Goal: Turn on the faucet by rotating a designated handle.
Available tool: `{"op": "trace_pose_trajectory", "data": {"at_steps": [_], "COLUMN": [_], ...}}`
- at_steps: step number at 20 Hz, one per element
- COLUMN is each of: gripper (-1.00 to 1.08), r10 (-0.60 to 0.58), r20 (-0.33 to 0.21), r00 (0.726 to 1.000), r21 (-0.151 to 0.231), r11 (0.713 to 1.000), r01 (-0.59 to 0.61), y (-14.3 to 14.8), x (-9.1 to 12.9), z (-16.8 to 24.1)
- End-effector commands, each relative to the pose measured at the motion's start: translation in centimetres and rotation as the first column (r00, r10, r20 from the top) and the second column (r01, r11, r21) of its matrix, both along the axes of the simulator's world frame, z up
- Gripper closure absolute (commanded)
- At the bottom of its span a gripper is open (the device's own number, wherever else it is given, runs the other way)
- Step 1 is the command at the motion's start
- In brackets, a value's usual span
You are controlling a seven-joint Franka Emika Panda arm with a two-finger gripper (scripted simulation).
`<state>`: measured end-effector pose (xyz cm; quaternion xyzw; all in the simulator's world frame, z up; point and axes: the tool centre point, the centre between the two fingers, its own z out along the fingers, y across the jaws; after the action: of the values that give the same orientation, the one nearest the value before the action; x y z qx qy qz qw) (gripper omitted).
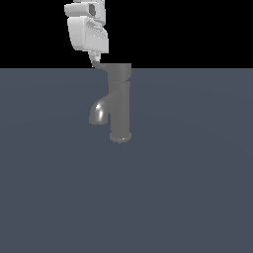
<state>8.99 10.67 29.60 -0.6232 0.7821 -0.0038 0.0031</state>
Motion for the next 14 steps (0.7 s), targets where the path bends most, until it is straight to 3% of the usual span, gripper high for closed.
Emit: {"op": "trace_pose_trajectory", "data": {"at_steps": [1, 14], "gripper": [1.08, 1.08], "r10": [0.001, 0.002], "r20": [-0.003, -0.006], "r00": [1.000, 1.000], "r21": [-0.001, 0.000], "r11": [1.000, 1.000], "r01": [-0.001, -0.002], "y": [-0.1, -0.7], "x": [-0.5, -3.5], "z": [0.0, 0.0]}}
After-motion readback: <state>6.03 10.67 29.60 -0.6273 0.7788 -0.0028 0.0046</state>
